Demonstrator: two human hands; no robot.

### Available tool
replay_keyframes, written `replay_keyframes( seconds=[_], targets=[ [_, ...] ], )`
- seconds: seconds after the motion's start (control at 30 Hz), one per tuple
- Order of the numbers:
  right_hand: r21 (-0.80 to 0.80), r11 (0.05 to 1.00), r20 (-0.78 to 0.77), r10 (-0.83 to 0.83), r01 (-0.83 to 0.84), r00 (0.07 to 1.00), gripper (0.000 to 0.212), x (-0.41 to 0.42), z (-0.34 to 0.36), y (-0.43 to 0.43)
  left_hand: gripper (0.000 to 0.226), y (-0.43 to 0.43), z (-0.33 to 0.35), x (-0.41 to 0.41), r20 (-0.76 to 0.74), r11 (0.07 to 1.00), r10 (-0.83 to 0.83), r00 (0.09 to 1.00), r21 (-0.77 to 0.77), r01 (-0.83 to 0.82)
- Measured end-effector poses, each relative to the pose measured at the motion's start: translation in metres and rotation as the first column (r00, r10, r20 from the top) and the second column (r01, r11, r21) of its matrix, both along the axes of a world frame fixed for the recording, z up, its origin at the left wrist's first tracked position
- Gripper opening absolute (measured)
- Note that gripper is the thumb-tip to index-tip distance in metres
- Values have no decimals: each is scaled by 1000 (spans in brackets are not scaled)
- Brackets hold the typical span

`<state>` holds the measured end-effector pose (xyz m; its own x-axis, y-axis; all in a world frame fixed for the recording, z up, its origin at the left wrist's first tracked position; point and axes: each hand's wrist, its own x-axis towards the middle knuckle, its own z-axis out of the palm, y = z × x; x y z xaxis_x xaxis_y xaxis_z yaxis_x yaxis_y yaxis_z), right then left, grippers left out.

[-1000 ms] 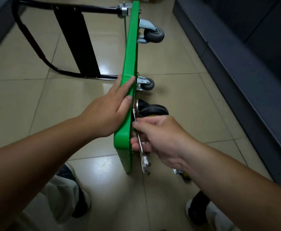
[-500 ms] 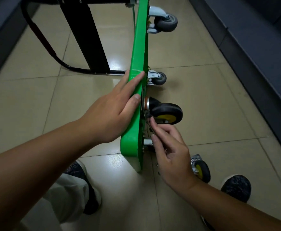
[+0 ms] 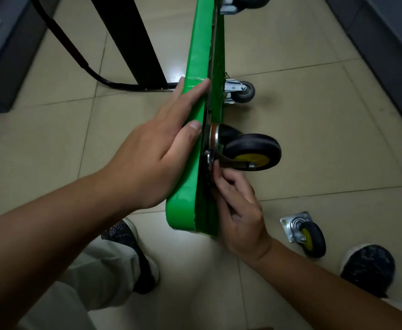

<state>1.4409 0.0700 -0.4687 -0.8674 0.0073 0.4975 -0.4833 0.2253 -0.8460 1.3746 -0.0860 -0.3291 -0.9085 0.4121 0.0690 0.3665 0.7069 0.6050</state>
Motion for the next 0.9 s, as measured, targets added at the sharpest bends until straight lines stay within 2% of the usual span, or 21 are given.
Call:
replay_keyframes(
  seconds=[0.2, 0.33, 0.4, 0.47, 0.57, 0.7, 0.8, 0.9],
  targets=[
    [-29, 1000, 32, -9, 10, 999, 46, 6, 9, -6, 59, 2, 2, 2, 17, 1000, 26, 1000, -6, -26],
    [-34, 999, 164, 20, -15, 986, 47, 18, 30, -2, 61, 6, 5, 5, 43, 999, 38, 998, -31, -37],
    [-54, 998, 296, 49, -34, 954, 46, 24, 48, 3, 62, 7, 6, 5, 56, 998, 39, 998, -49, -36],
    [-164, 986, 488, 104, -26, 867, 42, 27, 73, 6, 63, 7, 8, 5, 59, 997, 37, 998, -66, -33],
    [-288, 956, 689, 162, 62, 707, 29, 21, 112, 3, 65, 7, 8, 5, 63, 997, 34, 997, -73, -29],
    [-406, 894, 825, 269, 191, 497, 21, 3, 151, 3, 66, 6, 12, 6, 74, 995, 28, 997, -97, -21],
    [-398, 901, 817, 261, 174, 514, 20, 6, 155, 5, 67, 7, 16, 6, 75, 992, 15, 997, -125, -6],
    [-297, 945, 735, 133, 139, 665, 23, 26, 136, 16, 67, 7, 18, 6, 72, 991, 2, 997, -131, 8]
  ],
)
